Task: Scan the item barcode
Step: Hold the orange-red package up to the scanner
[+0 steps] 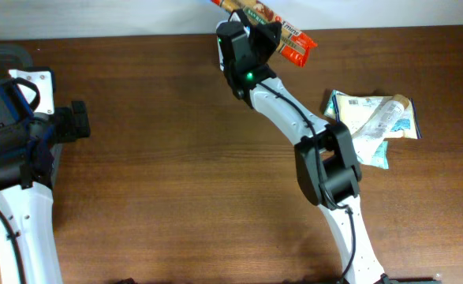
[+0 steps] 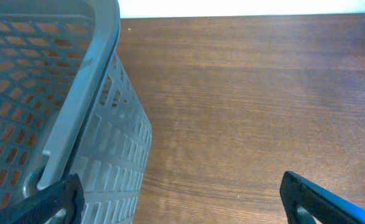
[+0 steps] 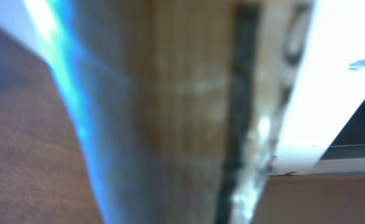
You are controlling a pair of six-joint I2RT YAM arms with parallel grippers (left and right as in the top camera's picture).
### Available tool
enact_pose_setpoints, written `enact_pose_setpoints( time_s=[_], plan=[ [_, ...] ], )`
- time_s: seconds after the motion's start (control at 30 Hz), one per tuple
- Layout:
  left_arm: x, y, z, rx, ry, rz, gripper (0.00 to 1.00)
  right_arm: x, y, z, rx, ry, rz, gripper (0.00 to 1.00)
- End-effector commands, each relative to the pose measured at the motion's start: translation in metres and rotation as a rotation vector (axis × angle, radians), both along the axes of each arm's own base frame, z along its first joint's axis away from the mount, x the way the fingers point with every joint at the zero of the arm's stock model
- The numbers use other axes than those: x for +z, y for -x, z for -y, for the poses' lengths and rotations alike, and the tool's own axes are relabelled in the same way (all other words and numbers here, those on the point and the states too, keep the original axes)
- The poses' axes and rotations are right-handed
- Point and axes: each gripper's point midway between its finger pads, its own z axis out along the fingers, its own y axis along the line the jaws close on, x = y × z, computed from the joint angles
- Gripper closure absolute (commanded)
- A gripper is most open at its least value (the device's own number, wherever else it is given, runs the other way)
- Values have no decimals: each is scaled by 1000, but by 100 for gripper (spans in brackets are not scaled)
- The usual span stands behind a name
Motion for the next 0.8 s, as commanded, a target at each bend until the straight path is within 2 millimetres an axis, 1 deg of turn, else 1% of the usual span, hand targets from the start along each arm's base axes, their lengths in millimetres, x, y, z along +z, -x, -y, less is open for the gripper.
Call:
enact_pose_setpoints(
  time_s=[0.0,0.1,0.2,0.43,0.67,0.7,0.77],
  plan=[
    [5,-1,0,-14,-9,10,1,20,3,16,-118,52,73,96],
    [5,-1,0,-14,-9,11,1,13,-4,13,-122,16,136,96],
    [5,-1,0,-14,-9,10,1,2,-7,13,-116,18,126,96],
    [5,-1,0,-14,-9,10,1,2,-5,16,-137,25,127,96],
    [5,-1,0,-14,-9,10,1,4,-2,3,-115,19,134,96],
    [5,-1,0,-14,-9,10,1,6,-1,0,-111,17,138,96],
    [5,-1,0,-14,-9,10,1,29,4,-7,-100,-4,170,96]
  ],
)
